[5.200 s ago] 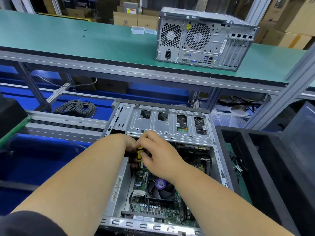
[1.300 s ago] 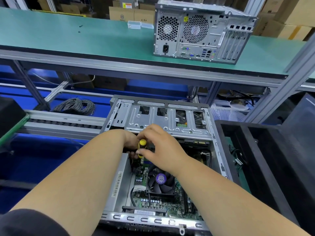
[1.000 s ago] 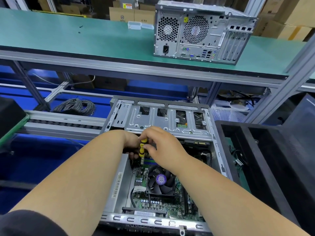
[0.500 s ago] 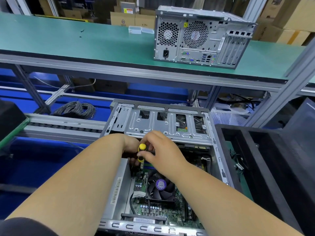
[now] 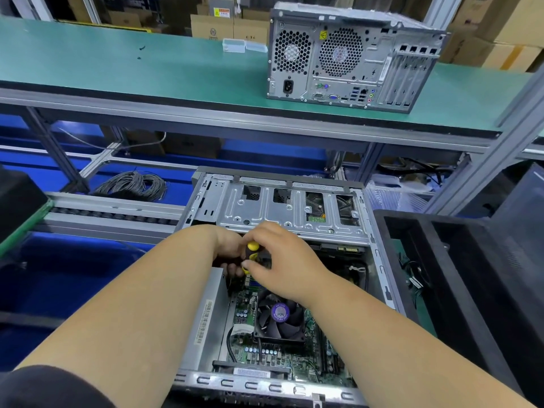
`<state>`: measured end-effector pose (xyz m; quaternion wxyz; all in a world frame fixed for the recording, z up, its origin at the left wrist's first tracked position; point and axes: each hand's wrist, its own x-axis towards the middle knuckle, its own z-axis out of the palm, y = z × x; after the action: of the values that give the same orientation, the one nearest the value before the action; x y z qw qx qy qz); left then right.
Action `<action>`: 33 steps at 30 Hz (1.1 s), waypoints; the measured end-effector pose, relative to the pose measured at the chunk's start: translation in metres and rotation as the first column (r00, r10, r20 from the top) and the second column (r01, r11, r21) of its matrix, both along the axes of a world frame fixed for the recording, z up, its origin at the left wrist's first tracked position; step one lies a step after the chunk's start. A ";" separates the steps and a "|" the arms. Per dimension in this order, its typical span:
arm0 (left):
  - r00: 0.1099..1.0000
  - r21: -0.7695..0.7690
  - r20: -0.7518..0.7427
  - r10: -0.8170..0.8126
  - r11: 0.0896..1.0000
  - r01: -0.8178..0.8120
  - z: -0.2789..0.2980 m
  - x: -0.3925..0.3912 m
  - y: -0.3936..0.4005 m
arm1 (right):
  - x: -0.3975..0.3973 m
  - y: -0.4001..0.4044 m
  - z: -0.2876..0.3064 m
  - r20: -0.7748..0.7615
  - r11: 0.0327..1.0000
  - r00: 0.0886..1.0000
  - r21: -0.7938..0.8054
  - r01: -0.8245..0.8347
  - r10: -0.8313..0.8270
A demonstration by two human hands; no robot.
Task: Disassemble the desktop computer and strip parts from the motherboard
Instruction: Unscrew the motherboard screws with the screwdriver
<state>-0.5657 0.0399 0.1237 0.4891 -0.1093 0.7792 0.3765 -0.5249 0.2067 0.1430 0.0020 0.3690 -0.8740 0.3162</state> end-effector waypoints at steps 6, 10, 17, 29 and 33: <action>0.999 -0.032 -0.039 0.012 0.999 -0.014 -0.005 0.000 -0.001 | 0.001 -0.007 -0.005 -0.016 0.996 0.997 0.044 0.077 -0.076; 0.966 -0.274 -0.082 -0.247 0.937 0.217 -0.014 -0.006 -0.010 | -0.002 -0.004 -0.003 0.073 1.000 0.997 0.022 0.014 -0.015; 0.850 -0.443 0.020 -0.527 0.757 0.480 -0.007 -0.008 -0.014 | 0.001 -0.006 -0.005 -0.064 0.992 0.997 0.115 -0.042 0.050; 0.906 -0.350 -0.003 -0.423 0.849 0.395 -0.008 -0.005 -0.009 | 0.004 -0.007 -0.009 -0.075 0.993 0.995 0.110 -0.049 0.058; 0.853 -0.515 -0.076 -0.517 0.753 0.410 -0.008 -0.010 -0.011 | 0.002 -0.008 -0.007 -0.125 0.989 0.991 0.143 -0.029 0.047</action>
<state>-0.5753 0.0288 0.1153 0.4380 0.0116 0.8977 0.0467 -0.5225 0.1988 0.1357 0.0261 0.4043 -0.8851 0.2291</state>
